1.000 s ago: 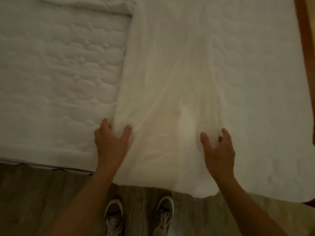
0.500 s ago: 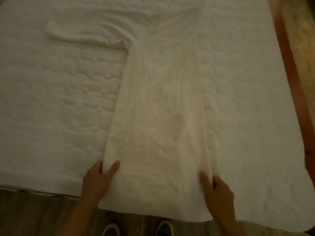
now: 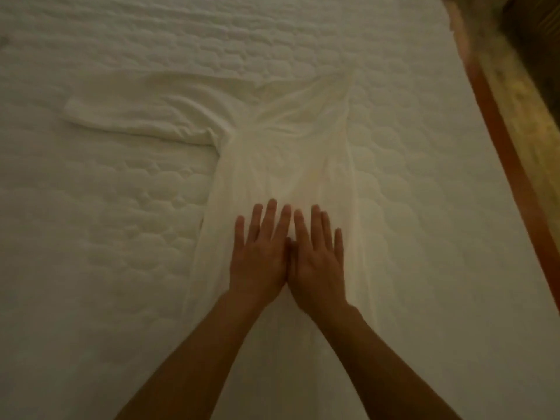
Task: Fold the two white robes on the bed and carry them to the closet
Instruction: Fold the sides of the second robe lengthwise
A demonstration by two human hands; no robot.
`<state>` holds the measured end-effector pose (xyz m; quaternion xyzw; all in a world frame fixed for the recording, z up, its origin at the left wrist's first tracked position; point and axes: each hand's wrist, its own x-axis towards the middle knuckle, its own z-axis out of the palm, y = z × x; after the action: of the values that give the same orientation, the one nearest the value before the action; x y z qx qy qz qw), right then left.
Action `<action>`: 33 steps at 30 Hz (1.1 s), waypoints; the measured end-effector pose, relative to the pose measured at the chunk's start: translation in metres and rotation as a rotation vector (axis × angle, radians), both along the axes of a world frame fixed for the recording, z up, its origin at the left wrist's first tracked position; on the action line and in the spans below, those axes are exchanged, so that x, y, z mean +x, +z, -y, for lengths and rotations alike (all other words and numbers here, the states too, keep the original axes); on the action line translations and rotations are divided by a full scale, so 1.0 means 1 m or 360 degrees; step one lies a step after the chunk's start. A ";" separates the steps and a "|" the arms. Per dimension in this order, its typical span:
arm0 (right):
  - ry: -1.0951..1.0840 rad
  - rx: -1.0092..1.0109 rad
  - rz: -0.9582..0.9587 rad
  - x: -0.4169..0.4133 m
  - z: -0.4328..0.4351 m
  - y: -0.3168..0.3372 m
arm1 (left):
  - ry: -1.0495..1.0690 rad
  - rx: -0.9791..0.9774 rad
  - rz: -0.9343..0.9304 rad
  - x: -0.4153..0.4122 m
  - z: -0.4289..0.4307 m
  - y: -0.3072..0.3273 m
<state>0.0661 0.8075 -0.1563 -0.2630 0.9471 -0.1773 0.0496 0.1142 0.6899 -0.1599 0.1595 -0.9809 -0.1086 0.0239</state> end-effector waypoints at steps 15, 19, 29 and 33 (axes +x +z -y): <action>-0.0190 0.0446 0.0090 -0.236 0.077 -0.055 | -0.0149 -0.0187 0.0168 -0.176 0.174 -0.060; -0.0587 0.0616 0.0251 -0.300 0.049 -0.042 | -0.0030 -0.0201 0.0141 -0.187 0.185 -0.054; -0.0350 0.0451 0.0064 -0.466 0.122 -0.087 | -0.0067 -0.0210 0.0300 -0.377 0.317 -0.082; -0.0252 0.0414 0.0026 -0.486 0.119 -0.089 | -0.0069 -0.0223 0.0246 -0.392 0.331 -0.080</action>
<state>-0.4203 0.6882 -0.2454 -0.1773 0.9794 -0.0584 0.0768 -0.2774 0.3588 -0.2403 0.1442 -0.9882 -0.0276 -0.0430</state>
